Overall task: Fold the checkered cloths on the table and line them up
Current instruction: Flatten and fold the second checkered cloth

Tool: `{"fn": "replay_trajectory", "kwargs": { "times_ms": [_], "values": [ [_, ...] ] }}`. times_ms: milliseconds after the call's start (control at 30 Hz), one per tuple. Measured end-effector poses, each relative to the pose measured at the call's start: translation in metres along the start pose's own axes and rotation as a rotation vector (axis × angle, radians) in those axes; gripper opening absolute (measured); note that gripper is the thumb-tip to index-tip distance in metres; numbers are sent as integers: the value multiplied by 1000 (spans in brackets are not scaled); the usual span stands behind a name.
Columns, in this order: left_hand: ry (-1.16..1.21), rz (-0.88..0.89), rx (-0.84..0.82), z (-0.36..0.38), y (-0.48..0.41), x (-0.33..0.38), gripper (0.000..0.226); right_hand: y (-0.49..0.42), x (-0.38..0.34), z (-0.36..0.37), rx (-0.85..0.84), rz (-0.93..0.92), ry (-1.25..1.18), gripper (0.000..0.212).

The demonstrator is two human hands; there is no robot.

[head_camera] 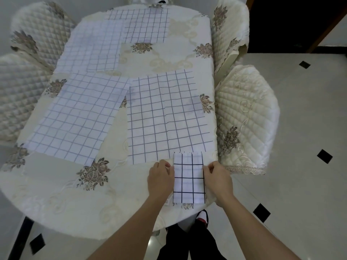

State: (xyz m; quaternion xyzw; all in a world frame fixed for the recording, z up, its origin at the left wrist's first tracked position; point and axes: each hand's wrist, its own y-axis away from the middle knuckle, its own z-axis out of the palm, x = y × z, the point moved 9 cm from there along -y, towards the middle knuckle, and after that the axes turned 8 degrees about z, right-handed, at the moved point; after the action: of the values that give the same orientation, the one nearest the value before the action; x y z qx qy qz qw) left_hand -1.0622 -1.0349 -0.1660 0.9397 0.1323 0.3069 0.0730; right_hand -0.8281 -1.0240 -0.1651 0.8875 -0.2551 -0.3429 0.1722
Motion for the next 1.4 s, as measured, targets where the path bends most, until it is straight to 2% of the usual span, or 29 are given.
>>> {"fn": "replay_trajectory", "kwargs": {
  "times_ms": [167, 300, 433, 633, 833, 933, 1100, 1167, 1267, 1400],
  "values": [
    [-135, 206, 93, -27, -4, 34, 28, 1, -39, -31, 11, -158, 60, 16],
    [-194, 384, 145, -58, -13, 84, 40, 6, -82, -69, 57, -339, 86, 35],
    [-274, 567, 253, -96, -16, 137, 48, 22, -120, -112, 187, -518, 179, 44],
    [-351, 707, 311, -119, -4, 203, 56, 53, -144, -168, 439, -674, 345, 43],
    [-359, 877, 256, -91, 19, 259, 53, 63, -108, -220, 527, -538, 352, 46],
    [-337, 972, 234, -70, 27, 285, 53, 62, -62, -241, 527, -389, 325, 51],
    [-292, 1065, 101, -11, 53, 328, 60, 69, 25, -272, 567, -199, 301, 49],
    [-280, 1125, 69, 9, 69, 344, 55, 69, 55, -280, 569, -130, 307, 52],
    [-287, 1181, 21, 36, 81, 367, 48, 67, 85, -294, 584, -68, 282, 52],
    [-302, 1215, -13, 74, 82, 402, 54, 49, 115, -320, 599, -17, 272, 52]
  ]
}}
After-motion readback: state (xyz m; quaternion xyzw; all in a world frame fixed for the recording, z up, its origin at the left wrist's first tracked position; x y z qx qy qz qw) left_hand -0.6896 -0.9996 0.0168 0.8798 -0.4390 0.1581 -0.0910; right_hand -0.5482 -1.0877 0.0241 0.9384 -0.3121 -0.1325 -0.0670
